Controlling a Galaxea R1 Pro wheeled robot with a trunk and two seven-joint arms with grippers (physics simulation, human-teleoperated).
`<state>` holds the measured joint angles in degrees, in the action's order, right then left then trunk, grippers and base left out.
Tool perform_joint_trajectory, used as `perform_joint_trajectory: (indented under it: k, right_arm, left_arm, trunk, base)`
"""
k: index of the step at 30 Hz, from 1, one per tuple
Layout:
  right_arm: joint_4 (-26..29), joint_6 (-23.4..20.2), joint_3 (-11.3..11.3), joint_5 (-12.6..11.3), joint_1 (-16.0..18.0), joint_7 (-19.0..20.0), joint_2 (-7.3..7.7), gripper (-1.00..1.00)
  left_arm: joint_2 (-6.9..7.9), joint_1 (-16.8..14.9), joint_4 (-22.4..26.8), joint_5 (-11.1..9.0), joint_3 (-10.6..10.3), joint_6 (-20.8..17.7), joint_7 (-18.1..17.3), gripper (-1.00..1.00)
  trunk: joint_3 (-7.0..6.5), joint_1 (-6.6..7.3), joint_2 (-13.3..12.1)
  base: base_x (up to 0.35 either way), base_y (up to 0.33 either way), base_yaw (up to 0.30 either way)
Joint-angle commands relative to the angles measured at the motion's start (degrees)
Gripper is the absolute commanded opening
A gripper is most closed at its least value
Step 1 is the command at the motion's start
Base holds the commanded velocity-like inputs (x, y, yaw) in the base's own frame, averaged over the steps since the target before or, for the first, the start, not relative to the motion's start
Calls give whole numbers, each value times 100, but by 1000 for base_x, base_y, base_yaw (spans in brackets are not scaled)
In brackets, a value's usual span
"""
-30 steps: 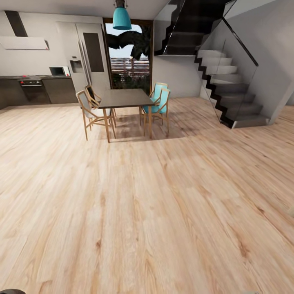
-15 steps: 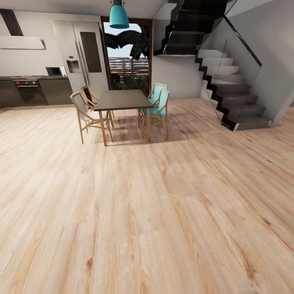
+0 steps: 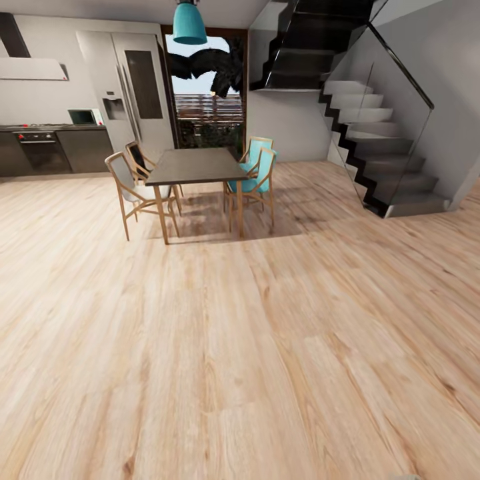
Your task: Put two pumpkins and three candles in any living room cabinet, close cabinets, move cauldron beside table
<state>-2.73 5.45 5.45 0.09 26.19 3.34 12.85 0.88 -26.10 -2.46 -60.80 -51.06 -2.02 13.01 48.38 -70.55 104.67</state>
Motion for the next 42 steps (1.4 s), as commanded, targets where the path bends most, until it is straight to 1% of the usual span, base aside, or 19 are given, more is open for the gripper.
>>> perform_joint_trajectory:
  k: [1,8,11,42]
  right_arm:
    - [0,0,0,0,-2,0,2,100]
    - [0,0,0,0,0,0,3,100]
    - [0,0,0,0,0,0,6,100]
    - [-8,0,-4,0,0,0,7,100]
  left_arm:
    - [0,0,0,1,0,0,0,100]
    - [0,0,0,4,0,-1,0,100]
    - [0,0,0,3,0,0,0,100]
    - [0,0,0,1,0,0,0,100]
  trunk:
    - [0,0,0]
    - [0,0,0]
    - [-3,0,0]
    - [-115,0,0]
  base:
    - [325,-81,0]
    - [325,-81,-5]
    - [325,-81,-166]
    - [325,-82,-262]
